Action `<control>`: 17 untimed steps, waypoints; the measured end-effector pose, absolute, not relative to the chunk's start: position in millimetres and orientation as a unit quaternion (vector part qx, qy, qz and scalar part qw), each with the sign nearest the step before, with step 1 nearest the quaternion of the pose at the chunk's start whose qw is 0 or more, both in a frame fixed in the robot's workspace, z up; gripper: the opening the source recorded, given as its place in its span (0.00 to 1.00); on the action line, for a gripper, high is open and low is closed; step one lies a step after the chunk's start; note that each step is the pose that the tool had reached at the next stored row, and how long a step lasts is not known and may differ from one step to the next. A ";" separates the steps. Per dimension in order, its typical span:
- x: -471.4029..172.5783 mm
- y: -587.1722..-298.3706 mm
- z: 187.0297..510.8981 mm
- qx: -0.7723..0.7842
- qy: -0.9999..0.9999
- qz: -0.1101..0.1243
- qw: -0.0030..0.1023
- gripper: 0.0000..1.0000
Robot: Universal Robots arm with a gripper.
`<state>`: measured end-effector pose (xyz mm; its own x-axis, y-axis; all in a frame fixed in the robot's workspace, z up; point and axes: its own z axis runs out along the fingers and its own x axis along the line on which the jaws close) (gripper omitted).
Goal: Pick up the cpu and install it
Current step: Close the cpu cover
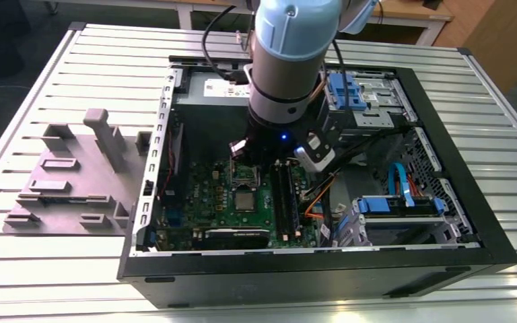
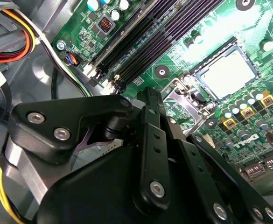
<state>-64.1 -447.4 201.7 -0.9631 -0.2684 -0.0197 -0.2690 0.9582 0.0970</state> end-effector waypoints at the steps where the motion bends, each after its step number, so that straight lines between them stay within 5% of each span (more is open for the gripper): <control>1: -64.1 -447.4 201.3 -0.136 0.990 0.049 0.003 0.10; 17: -66.0 -450.0 199.1 -0.136 0.989 0.054 0.004 0.10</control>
<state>-66.0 -450.0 199.1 -0.9631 -0.2682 -0.0231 -0.2691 0.9573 0.1053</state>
